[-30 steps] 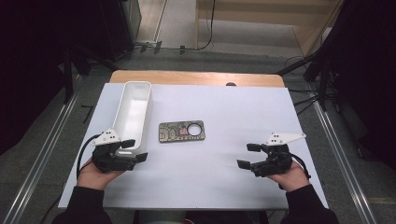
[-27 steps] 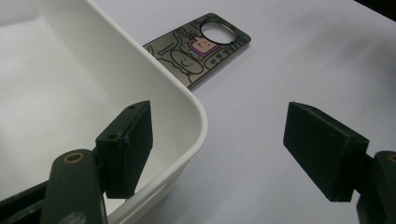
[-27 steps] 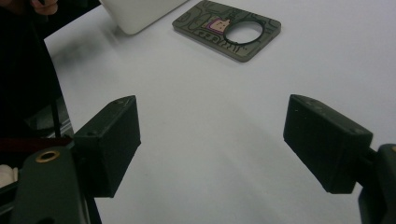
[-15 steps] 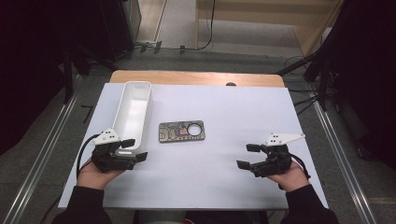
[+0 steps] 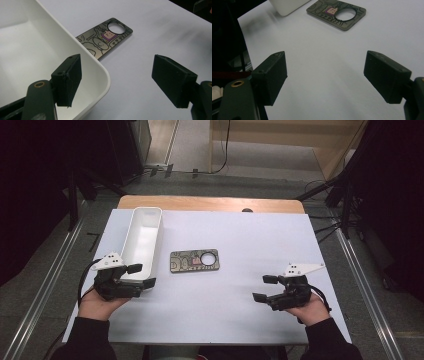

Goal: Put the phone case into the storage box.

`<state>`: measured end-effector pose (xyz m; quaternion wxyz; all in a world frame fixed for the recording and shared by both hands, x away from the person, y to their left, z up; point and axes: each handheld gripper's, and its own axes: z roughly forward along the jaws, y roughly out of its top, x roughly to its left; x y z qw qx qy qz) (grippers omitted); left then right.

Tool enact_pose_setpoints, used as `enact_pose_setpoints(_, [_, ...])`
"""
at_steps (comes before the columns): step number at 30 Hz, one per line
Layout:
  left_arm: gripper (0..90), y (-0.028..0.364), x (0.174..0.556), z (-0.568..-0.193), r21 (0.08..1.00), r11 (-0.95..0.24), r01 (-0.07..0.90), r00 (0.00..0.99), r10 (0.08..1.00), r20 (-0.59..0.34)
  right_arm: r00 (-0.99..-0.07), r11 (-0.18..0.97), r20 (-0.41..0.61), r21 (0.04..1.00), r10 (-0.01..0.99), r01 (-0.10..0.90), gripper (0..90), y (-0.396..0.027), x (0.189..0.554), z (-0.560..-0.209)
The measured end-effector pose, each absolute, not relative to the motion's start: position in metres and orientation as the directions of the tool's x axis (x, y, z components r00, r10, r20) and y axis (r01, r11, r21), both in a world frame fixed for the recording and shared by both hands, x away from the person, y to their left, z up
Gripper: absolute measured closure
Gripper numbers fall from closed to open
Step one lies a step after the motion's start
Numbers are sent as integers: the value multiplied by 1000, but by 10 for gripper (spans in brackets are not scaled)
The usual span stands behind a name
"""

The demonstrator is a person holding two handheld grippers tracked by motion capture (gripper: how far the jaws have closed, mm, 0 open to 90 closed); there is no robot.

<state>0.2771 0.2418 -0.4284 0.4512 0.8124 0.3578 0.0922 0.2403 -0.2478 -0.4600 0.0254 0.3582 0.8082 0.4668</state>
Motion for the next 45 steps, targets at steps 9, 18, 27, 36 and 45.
enact_pose_setpoints(9, [235,241,281,-420,805,-331,493,731,659,-176,-743,311,296,770,600,558,178,-247,239,-460])
enact_pose_setpoints(18, [235,234,284,-417,803,-343,487,742,647,-174,-743,312,295,769,601,558,178,-248,238,-461])
enact_pose_setpoints(27, [235,222,287,-412,809,-362,463,773,612,-169,-739,309,300,767,603,563,178,-248,235,-461])
enact_pose_setpoints(36, [235,211,293,-410,819,-356,451,792,582,-183,-736,312,299,762,608,567,178,-249,234,-462])
enact_pose_setpoints(45, [235,194,297,-414,812,-390,435,812,560,-165,-748,338,297,752,593,566,178,-243,235,-465])
